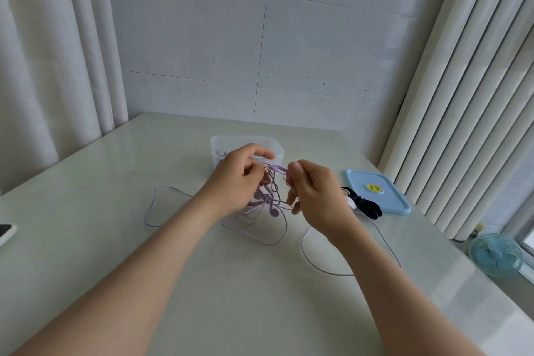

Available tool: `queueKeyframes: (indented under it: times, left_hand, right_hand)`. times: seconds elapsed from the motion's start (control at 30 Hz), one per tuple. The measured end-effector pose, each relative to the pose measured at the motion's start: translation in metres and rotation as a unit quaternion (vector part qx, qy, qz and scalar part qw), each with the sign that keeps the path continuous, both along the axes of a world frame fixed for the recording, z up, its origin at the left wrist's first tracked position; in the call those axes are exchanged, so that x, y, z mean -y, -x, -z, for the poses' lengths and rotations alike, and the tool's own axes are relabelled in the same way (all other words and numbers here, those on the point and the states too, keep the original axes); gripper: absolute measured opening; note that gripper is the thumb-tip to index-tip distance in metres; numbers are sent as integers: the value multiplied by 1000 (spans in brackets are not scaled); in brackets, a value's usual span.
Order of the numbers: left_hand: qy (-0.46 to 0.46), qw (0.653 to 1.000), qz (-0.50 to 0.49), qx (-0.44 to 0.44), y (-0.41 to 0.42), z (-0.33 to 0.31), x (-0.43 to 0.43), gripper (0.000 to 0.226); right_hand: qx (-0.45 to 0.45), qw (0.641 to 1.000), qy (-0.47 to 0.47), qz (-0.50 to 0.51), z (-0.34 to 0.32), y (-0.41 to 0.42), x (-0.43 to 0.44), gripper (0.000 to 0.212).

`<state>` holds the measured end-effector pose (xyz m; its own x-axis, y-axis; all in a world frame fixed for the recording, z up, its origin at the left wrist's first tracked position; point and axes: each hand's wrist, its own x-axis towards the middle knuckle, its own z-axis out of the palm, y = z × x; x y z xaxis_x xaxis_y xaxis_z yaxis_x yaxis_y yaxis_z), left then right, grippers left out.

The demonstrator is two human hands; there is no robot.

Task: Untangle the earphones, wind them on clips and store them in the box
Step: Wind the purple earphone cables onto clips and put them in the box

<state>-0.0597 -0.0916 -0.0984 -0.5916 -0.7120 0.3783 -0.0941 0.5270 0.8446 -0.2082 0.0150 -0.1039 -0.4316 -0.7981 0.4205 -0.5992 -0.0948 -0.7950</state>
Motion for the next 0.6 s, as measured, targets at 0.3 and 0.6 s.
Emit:
queueKeyframes:
  times: [0.3,0.6]
  left_hand:
    - [-98,994,55,-2,-3,-6,-1,25]
    - [-78,996,33,19,-2,-2,0,13]
  right_hand:
    - [-122,982,74,123,1,4,0,35]
    - [345,926,156,15,-14,-1,-2,36]
